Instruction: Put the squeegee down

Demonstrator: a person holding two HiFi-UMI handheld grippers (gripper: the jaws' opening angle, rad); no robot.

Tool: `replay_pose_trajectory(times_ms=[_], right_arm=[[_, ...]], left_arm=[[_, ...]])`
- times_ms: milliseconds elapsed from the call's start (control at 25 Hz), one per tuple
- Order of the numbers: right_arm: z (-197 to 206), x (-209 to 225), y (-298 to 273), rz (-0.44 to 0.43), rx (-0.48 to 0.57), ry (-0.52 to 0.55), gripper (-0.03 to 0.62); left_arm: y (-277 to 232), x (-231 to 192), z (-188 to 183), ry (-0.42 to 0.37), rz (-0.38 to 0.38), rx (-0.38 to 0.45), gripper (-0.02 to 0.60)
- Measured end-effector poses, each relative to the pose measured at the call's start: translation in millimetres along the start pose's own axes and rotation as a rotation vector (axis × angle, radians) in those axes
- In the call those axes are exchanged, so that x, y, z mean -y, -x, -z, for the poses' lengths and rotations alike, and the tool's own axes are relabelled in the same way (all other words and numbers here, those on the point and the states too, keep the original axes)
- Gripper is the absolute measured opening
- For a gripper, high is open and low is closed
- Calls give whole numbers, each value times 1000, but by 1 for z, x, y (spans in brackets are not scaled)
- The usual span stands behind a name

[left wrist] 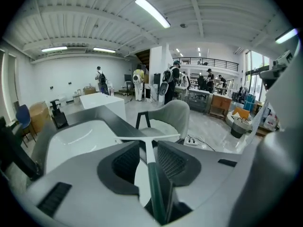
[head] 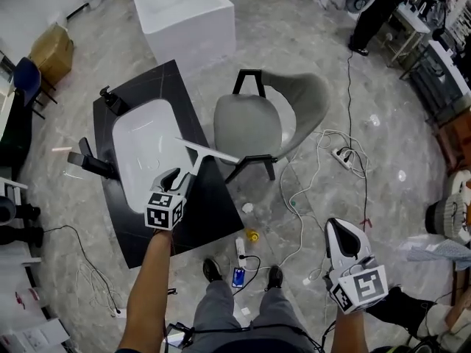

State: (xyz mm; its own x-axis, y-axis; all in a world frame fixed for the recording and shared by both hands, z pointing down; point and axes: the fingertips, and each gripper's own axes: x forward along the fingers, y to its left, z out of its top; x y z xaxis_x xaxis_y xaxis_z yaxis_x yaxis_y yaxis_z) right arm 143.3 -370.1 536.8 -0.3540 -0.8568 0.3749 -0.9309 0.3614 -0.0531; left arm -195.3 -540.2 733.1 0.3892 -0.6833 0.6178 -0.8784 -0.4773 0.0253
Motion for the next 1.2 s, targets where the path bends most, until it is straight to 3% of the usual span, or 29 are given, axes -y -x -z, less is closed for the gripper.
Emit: replay_pose_trajectory(times_ms=[240, 400, 520, 840, 1200], right_arm=[[-58, 1, 18, -35, 117, -40, 11], [-105, -9, 35, -62, 215, 2, 9], [-136, -18, 53, -75, 266, 46, 9], [-203, -58, 111, -193, 362, 130, 8], [-233, -67, 171, -236, 437, 163, 8]], left_arm=[[122, 5, -94, -39, -29, 245, 10], [224, 18, -148, -81, -50, 413, 5], [299, 33, -176, -111, -59, 491, 5], [452, 65, -203, -159, -158, 618, 5], [537, 103, -190, -145, -257, 682, 5]])
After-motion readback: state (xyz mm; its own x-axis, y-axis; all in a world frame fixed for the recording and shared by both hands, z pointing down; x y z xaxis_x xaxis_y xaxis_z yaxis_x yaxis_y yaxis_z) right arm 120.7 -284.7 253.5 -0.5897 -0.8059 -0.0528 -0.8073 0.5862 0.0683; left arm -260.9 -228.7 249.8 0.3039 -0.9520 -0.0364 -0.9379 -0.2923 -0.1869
